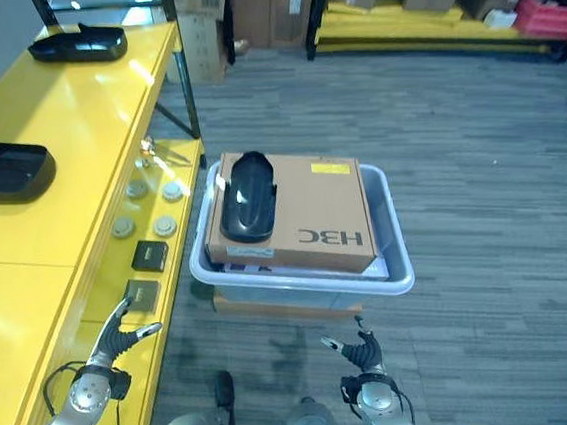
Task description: Move parts from the plastic box to the shelf.
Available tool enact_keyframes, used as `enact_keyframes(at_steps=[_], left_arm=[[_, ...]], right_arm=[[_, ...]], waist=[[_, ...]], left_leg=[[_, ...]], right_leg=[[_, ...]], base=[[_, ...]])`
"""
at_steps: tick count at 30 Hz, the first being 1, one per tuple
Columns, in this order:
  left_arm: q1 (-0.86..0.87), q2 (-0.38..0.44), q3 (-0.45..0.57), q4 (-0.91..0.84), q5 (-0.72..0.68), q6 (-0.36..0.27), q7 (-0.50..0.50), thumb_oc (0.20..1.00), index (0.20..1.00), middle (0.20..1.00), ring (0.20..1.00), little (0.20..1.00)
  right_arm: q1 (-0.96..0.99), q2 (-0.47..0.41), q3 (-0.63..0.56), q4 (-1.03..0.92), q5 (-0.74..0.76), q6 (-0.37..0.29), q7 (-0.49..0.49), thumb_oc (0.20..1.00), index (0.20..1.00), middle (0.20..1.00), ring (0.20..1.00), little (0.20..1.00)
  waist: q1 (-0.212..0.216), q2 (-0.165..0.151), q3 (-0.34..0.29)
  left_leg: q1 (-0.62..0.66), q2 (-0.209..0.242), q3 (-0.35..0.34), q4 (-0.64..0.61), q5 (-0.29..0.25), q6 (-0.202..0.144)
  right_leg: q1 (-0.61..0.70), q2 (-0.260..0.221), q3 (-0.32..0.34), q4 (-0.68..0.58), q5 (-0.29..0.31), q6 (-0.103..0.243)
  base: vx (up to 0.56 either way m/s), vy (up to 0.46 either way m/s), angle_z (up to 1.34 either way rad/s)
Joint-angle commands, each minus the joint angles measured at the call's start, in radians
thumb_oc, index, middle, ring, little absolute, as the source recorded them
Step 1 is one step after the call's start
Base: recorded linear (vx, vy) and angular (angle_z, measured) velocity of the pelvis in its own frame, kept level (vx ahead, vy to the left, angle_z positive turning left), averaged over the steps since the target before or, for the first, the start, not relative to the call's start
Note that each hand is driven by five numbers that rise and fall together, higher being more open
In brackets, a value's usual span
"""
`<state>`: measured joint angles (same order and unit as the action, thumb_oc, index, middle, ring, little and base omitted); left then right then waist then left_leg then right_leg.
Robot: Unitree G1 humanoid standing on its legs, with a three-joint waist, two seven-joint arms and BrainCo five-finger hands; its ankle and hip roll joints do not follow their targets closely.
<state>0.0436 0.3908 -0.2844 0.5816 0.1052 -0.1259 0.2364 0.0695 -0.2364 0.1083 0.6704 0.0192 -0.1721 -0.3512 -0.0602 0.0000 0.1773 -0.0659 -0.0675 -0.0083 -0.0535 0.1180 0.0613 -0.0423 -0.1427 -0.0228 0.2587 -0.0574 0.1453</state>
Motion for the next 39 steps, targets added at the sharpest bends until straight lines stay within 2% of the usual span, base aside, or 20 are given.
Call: enact_keyframes(at_steps=[1,2,4,6,7,10,12,19,22,24,25,31,32,39], left_arm=[[0.008,-0.013,-0.012,0.020,0.078,-0.008,0.018,1.000,1.000,1.000,1.000,1.000],[0.008,-0.014,-0.013,0.021,0.078,-0.009,0.018,1.000,1.000,1.000,1.000,1.000],[0.005,-0.019,-0.025,0.097,0.132,-0.006,0.024,1.000,1.000,1.000,1.000,1.000],[0.003,-0.024,-0.027,0.115,0.139,-0.003,0.027,1.000,1.000,1.000,1.000,1.000],[-0.010,-0.043,-0.031,0.173,0.142,0.005,0.037,1.000,1.000,1.000,1.000,1.000],[-0.017,-0.066,-0.024,0.229,0.141,0.008,0.053,1.000,1.000,1.000,1.000,1.000],[-0.008,-0.086,-0.022,0.235,0.119,0.006,0.054,1.000,1.000,1.000,1.000,1.000],[-0.060,-0.142,-0.076,0.319,0.040,0.016,0.073,1.000,1.000,1.000,1.000,1.000],[-0.069,-0.169,-0.044,0.373,-0.058,0.020,0.108,1.000,1.000,1.000,1.000,1.000],[-0.086,-0.181,-0.048,0.435,-0.079,0.025,0.128,1.000,1.000,1.000,1.000,1.000],[-0.088,-0.181,-0.047,0.436,-0.079,0.025,0.128,1.000,1.000,1.000,1.000,1.000],[-0.088,-0.187,-0.026,0.496,-0.134,0.029,0.163,1.000,1.000,1.000,1.000,1.000],[-0.084,-0.189,-0.030,0.489,-0.153,0.027,0.166,1.000,1.000,1.000,1.000,1.000],[-0.120,-0.194,-0.084,0.475,-0.168,0.024,0.171,1.000,1.000,1.000,1.000,1.000]], right_arm=[[-0.040,-0.050,0.005,-0.132,-0.057,-0.067,-0.054,1.000,1.000,1.000,1.000,1.000],[-0.039,-0.050,0.005,-0.133,-0.058,-0.066,-0.054,1.000,1.000,1.000,1.000,1.000],[-0.023,-0.065,0.016,-0.257,-0.091,-0.101,-0.051,1.000,1.000,1.000,1.000,1.000],[-0.025,-0.072,0.025,-0.286,-0.098,-0.105,-0.045,1.000,1.000,1.000,1.000,1.000],[-0.032,-0.081,0.047,-0.325,-0.105,-0.112,-0.038,1.000,1.000,1.000,1.000,1.000],[-0.037,-0.098,0.065,-0.345,-0.123,-0.112,-0.032,1.000,1.000,1.000,1.000,1.000],[-0.051,-0.097,0.051,-0.333,-0.114,-0.107,-0.048,1.000,1.000,1.000,1.000,1.000],[-0.333,-0.108,0.062,-0.155,-0.082,-0.034,-0.159,1.000,1.000,1.000,1.000,1.000],[-0.454,-0.105,0.070,-0.069,-0.049,-0.011,-0.207,1.000,1.000,1.000,1.000,1.000],[-0.572,-0.112,0.092,0.012,-0.037,0.011,-0.241,1.000,1.000,1.000,1.000,1.000],[-0.575,-0.112,0.093,0.014,-0.036,0.010,-0.241,1.000,1.000,1.000,1.000,1.000],[-0.760,-0.179,0.103,0.105,-0.016,0.028,-0.287,1.000,1.000,1.000,1.000,1.000],[-0.826,-0.222,0.105,0.136,-0.012,0.036,-0.298,1.000,1.000,1.000,1.000,1.000],[-0.997,-0.274,0.152,0.342,0.007,0.060,-0.329,1.000,1.000,1.000,1.000,1.000]], waist=[[-0.005,0.016,0.002],[-0.004,0.016,0.001],[0.001,0.008,-0.013],[0.006,0.008,-0.015],[0.008,-0.006,-0.013],[0.020,-0.020,-0.022],[0.032,-0.019,-0.035],[0.067,-0.005,-0.002],[0.098,-0.010,0.021],[0.132,-0.022,0.042],[0.132,-0.022,0.042],[0.175,-0.031,0.086],[0.187,-0.032,0.102],[0.211,-0.029,0.128]], left_leg=[[-0.022,0.072,-0.050,0.081,-0.111,-0.040],[-0.022,0.072,-0.049,0.080,-0.112,-0.040],[-0.015,0.075,-0.033,0.059,-0.119,-0.043],[-0.011,0.083,-0.026,0.052,-0.122,-0.047],[-0.013,0.083,-0.021,0.055,-0.125,-0.051],[-0.010,0.078,-0.026,0.035,-0.118,-0.056],[-0.003,0.081,-0.025,0.020,-0.115,-0.061],[-0.061,0.085,-0.060,-0.002,-0.082,-0.082],[-0.097,0.087,-0.067,-0.006,-0.067,-0.088],[-0.125,0.089,-0.074,-0.009,-0.057,-0.093],[-0.126,0.089,-0.074,-0.009,-0.057,-0.093],[-0.182,0.089,-0.098,-0.004,-0.043,-0.097],[-0.197,0.086,-0.108,-0.003,-0.039,-0.097],[-0.233,0.080,-0.135,0.002,-0.030,-0.101]], right_leg=[[-0.073,0.027,0.048,0.025,0.043,0.058],[-0.073,0.028,0.048,0.026,0.043,0.058],[-0.049,0.000,0.015,-0.097,0.045,0.042],[-0.054,-0.009,-0.002,-0.135,0.062,0.040],[-0.060,-0.020,-0.018,-0.186,0.073,0.036],[-0.038,-0.018,-0.024,-0.221,0.069,0.030],[-0.020,-0.025,-0.059,-0.249,0.075,0.031],[-0.030,-0.020,-0.116,-0.316,0.098,0.022],[-0.049,-0.021,-0.130,-0.336,0.114,0.023],[-0.071,-0.018,-0.134,-0.340,0.123,0.022],[-0.072,-0.018,-0.133,-0.339,0.123,0.022],[-0.110,-0.017,-0.144,-0.341,0.134,0.020],[-0.118,-0.017,-0.149,-0.342,0.137,0.021],[-0.139,-0.022,-0.162,-0.339,0.143,0.023]], base=[[-0.02,0.080,-0.46],[0.02,0.061,-0.31],[0.05,-0.002,-0.12],[0.04,-0.054,-0.26],[0.04,-0.037,-0.23],[0.06,-0.071,0.06],[0.13,-0.102,0.38],[0.01,-0.074,0.20],[-0.04,-0.049,0.06],[-0.01,-0.043,0.17],[-0.01,-0.027,0.18],[-0.01,0.003,0.12],[0.01,0.027,0.18],[0.01,0.020,0.15]])
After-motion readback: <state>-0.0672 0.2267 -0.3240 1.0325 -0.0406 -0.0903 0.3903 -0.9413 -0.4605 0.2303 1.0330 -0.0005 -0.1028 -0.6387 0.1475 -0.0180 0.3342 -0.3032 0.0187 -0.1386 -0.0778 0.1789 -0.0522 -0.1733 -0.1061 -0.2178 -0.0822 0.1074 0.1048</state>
